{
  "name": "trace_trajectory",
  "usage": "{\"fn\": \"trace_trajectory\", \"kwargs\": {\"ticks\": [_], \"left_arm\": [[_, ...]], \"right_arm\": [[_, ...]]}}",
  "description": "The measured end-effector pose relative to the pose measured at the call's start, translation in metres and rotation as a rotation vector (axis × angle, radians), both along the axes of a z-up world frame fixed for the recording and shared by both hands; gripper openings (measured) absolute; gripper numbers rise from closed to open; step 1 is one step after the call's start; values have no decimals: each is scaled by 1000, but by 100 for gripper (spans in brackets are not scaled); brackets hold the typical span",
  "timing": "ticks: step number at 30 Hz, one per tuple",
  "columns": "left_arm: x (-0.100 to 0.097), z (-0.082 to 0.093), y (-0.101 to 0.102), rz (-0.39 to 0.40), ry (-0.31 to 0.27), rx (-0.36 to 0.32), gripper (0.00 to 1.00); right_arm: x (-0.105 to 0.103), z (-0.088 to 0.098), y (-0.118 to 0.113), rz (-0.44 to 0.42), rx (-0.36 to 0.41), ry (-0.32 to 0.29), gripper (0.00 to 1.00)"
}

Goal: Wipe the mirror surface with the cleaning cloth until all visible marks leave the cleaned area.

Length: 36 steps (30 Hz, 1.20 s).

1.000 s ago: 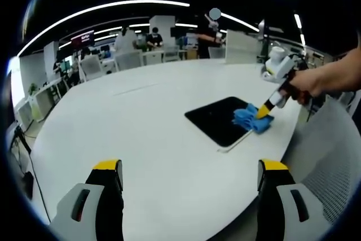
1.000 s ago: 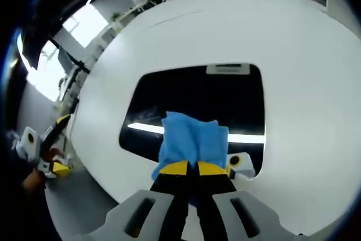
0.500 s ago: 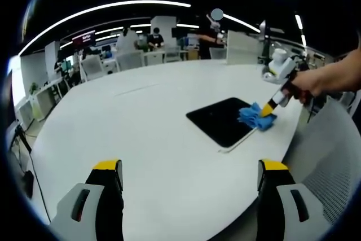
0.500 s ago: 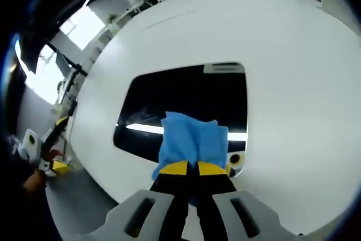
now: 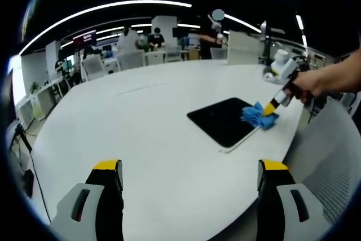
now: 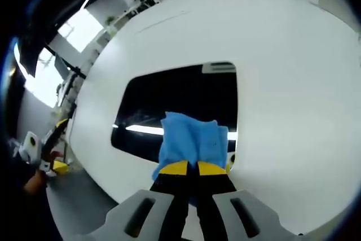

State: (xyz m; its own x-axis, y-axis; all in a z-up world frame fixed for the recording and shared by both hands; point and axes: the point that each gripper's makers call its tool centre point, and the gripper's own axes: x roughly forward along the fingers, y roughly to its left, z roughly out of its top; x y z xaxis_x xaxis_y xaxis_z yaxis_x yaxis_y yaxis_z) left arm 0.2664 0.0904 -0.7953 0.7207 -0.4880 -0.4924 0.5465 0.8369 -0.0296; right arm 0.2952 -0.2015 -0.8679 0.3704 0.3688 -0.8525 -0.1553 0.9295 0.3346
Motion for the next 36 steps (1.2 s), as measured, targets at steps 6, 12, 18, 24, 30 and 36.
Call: {"fn": "trace_trajectory", "kwargs": {"ticks": [6,12,18,24,30,36], "left_arm": [[0,-1,-1,-5,3,1,100],[0,0,0,0,3,-1,100],[0,-1,-2,-7,7,3,100],[0,-2,-2,-9,8,4,100],[-1,-3,-2,-16,12,7,100],[-1,-3,-3,-22,11,11,100]], "right_arm": [[0,0,-2,-4,3,1,0],[3,0,-3,-5,-1,-1,0],[10,0,-5,-14,-6,-7,0],[20,0,-7,-13,-18,-15,0],[33,-1,-9,-18,-28,-16,0],[48,-2,-12,-23,-36,-19,0]]}}
